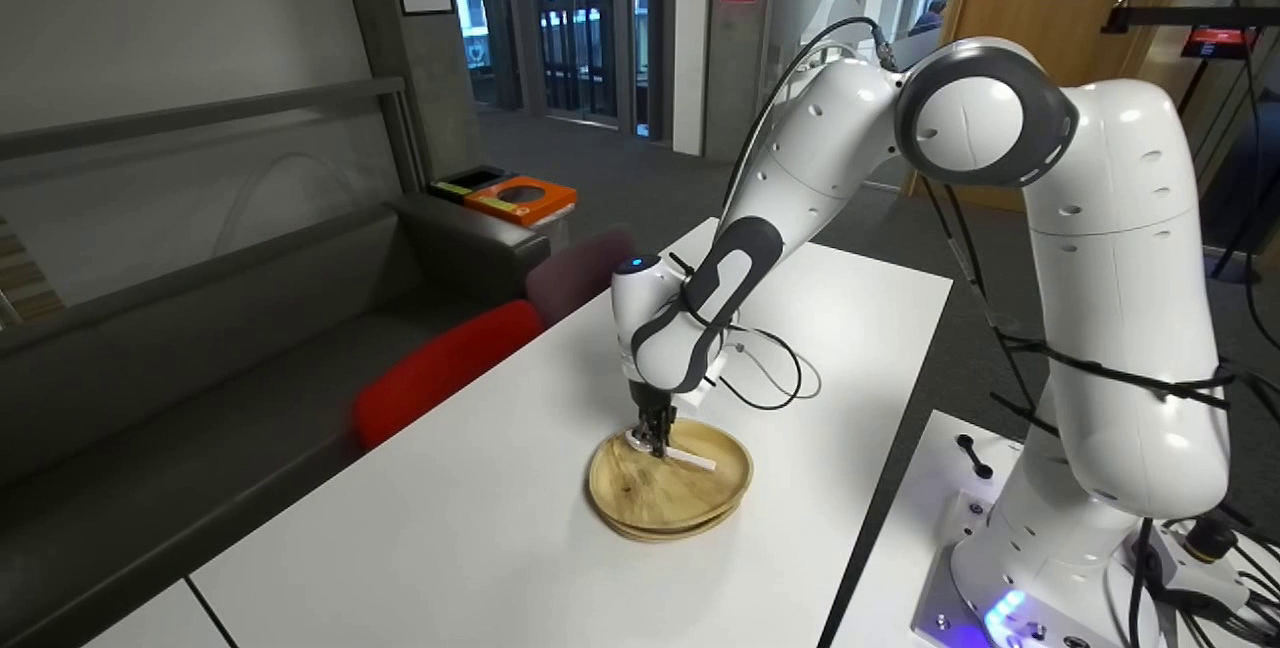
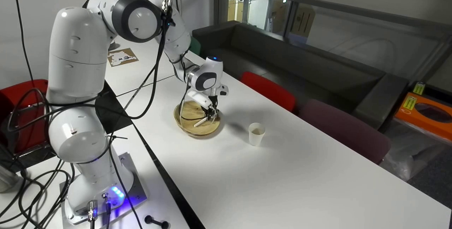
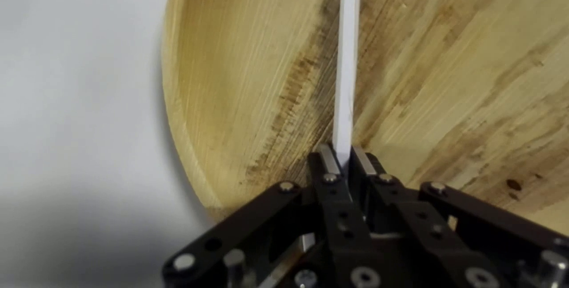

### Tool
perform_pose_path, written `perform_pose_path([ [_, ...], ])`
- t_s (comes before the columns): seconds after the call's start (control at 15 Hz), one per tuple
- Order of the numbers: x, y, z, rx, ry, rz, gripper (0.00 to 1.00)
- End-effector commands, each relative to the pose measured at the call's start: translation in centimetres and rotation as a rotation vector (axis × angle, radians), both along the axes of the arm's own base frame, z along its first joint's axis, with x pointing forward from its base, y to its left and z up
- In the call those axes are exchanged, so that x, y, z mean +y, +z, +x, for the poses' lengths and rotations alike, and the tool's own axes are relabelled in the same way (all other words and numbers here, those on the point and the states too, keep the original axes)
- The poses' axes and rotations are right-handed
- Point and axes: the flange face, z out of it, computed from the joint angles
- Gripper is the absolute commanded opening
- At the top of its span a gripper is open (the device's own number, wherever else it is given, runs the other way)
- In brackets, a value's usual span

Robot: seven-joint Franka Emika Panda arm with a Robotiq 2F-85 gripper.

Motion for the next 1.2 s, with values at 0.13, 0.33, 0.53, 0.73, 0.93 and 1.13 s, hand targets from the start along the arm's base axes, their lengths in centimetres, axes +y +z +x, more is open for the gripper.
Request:
perform_pose_path([
  [0.13, -0.2, 0.1, 0.3, 0.013, -0.04, 0.02, 0.03],
  [0.33, -0.4, 1.4, 0.2, 0.002, -0.052, 0.042, 0.03],
  [0.53, -0.7, 3.3, 0.3, -0.021, -0.082, 0.074, 0.03],
  [0.73, -1.6, 5.5, 0.7, -0.059, -0.115, 0.086, 0.03],
  [0.93, -3.5, 7.6, 1.5, -0.087, -0.137, 0.058, 0.03],
  [1.13, -6.5, 8.5, 2.2, -0.089, -0.115, -0.023, 0.03],
])
